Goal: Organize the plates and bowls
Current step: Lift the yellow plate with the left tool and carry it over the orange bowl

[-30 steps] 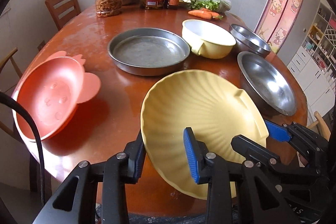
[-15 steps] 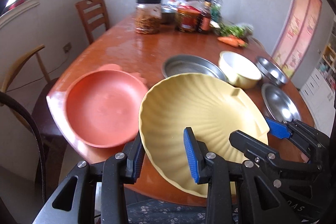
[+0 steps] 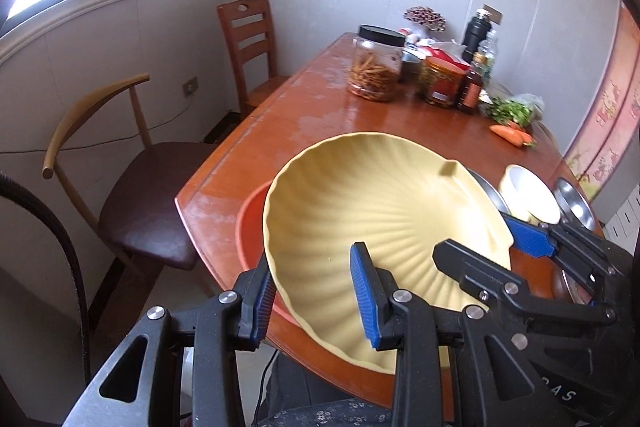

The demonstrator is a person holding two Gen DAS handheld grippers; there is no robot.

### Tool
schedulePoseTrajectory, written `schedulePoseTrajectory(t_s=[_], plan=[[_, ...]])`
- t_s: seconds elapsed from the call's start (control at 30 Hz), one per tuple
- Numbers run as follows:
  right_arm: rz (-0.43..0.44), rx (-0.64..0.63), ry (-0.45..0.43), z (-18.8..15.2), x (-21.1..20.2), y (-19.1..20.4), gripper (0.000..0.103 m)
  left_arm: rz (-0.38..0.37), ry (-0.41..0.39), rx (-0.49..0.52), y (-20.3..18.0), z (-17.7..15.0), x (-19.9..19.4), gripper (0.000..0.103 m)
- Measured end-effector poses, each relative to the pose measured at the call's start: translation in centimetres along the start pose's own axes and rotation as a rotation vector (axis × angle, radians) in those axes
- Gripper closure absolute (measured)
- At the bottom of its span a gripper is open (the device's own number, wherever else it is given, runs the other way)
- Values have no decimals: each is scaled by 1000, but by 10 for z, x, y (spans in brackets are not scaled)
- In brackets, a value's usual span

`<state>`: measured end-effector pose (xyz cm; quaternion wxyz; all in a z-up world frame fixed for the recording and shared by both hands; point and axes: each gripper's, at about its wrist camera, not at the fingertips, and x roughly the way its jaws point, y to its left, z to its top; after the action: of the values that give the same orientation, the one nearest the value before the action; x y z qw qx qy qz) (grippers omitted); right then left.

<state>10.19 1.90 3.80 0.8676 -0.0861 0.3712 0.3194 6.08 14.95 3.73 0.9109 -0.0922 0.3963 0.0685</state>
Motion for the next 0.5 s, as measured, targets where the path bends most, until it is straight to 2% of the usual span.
schedulePoseTrajectory(t_s=[0.2,0.5], plan=[[31,-29,26,14,22,3,48,22,25,-28,15,7,15,67],[47,-48,90,17,56,0,48,44,71,-37,23,9,34,67]])
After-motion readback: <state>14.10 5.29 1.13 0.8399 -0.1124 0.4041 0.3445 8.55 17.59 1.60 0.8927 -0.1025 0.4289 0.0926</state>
